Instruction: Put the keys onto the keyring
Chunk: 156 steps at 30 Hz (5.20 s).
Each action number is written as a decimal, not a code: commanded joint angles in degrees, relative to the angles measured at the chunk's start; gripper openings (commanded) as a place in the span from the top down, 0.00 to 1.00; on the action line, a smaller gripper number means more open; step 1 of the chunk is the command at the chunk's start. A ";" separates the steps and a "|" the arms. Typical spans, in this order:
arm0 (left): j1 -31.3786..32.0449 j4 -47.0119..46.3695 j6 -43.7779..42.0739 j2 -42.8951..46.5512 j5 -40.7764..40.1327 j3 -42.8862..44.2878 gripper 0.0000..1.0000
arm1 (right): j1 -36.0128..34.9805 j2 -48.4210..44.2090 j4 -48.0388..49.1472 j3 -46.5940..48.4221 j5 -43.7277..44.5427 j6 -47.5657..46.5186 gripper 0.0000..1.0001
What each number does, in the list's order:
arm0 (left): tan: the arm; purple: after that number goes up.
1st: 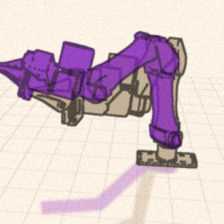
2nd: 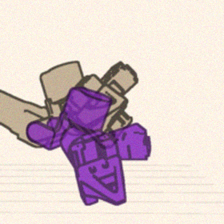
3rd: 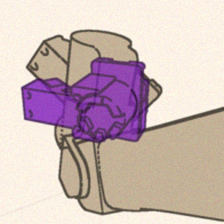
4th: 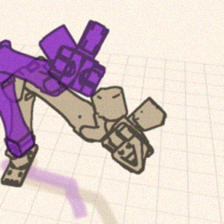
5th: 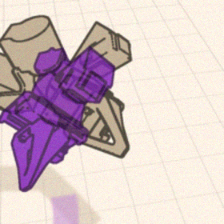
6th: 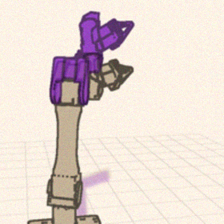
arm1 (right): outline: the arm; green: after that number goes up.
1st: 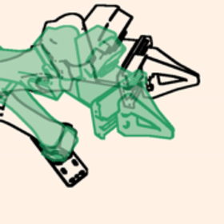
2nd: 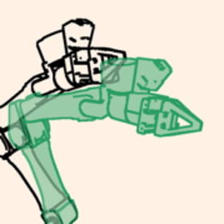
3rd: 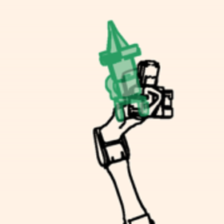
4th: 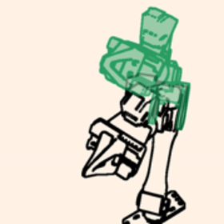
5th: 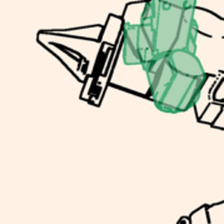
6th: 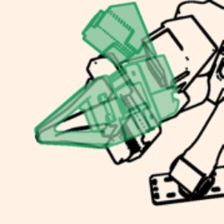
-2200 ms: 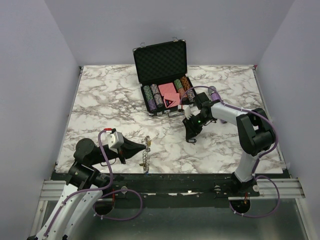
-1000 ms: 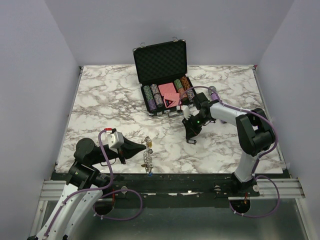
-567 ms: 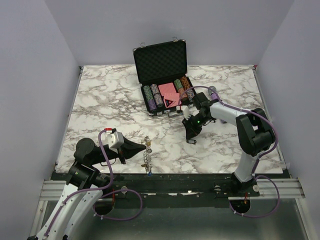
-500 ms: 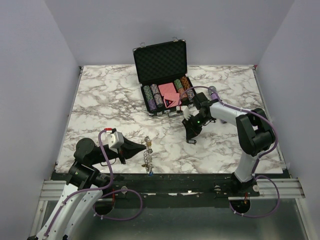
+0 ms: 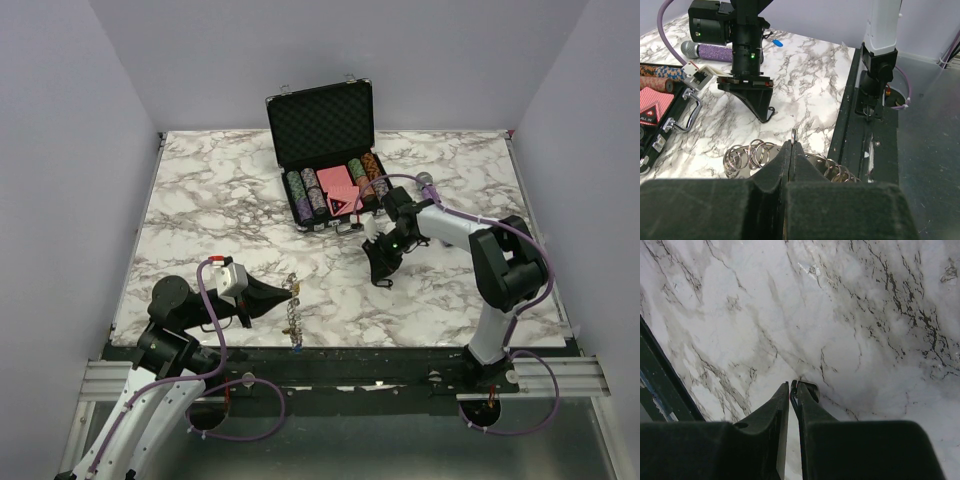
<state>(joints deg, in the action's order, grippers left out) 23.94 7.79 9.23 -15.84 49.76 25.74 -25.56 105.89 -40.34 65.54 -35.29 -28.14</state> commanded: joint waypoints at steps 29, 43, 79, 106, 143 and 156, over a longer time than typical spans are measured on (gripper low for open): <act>-1.00 -23.58 9.91 2.30 3.33 -5.25 1.00 | -0.72 -12.44 -3.60 4.41 -8.56 -5.51 1.00; 0.57 -47.41 14.41 -12.71 0.43 -4.29 1.00 | -0.63 -27.05 -7.38 17.60 -18.84 -6.93 0.99; 16.13 -93.37 28.20 -38.64 -14.07 -9.12 1.00 | -1.68 -43.04 -7.61 7.07 -28.81 -22.36 1.00; 18.51 -98.93 48.50 -52.10 -9.06 -0.77 1.00 | -5.99 -49.63 8.86 -3.40 -23.69 17.32 1.00; 15.69 -38.64 21.35 -30.39 -1.68 7.66 1.00 | -7.04 -48.41 26.45 -7.27 -35.12 35.36 1.00; 15.69 -46.56 40.67 -30.13 -8.18 3.53 1.00 | -7.66 -45.95 24.60 -6.74 -29.93 33.23 1.00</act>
<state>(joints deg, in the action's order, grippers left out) 39.86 -34.33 40.62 -48.01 45.63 30.33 -32.73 59.53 -17.56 58.96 -66.87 2.17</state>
